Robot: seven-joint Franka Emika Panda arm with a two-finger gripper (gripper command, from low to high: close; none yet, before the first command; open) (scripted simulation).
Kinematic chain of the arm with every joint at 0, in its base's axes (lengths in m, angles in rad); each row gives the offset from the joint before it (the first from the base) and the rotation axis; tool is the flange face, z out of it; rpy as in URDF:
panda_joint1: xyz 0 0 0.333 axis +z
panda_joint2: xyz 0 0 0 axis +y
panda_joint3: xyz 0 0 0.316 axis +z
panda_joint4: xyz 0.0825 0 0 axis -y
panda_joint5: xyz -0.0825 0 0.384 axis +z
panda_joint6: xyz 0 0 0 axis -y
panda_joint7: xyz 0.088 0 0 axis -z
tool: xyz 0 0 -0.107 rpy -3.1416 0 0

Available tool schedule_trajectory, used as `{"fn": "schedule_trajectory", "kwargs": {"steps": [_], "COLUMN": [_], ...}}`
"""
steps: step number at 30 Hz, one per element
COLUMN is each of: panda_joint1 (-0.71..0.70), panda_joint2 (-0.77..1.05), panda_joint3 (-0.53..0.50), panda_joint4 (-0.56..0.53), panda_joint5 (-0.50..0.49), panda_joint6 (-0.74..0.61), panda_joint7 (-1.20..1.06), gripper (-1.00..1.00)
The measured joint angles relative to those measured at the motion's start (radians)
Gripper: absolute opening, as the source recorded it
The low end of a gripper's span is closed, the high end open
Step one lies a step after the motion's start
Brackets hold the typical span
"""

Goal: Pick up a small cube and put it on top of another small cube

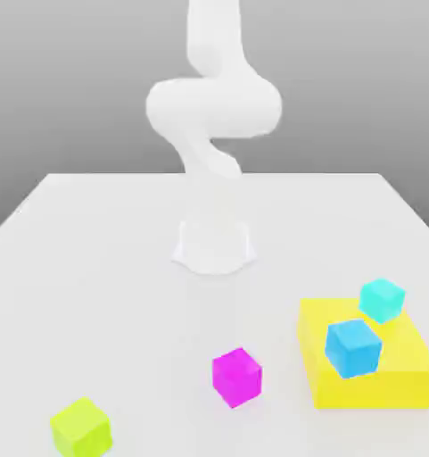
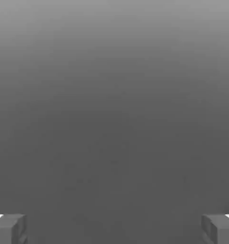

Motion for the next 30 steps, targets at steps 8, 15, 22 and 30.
{"fn": "schedule_trajectory", "kwargs": {"steps": [8,15,22,30], "panda_joint1": [-0.082,-0.131,-0.19,-0.229], "panda_joint2": [0.296,0.55,0.804,1.095], "panda_joint3": [-0.011,-0.043,-0.072,-0.078], "panda_joint4": [-0.02,-0.037,-0.054,-0.05], "panda_joint5": [-0.01,-0.014,0.014,0.081], "panda_joint6": [0.1,0.186,0.272,0.412], "panda_joint7": [0.111,0.203,0.273,0.295], "gripper": [0.0,0.0,0.0,0.0]}}
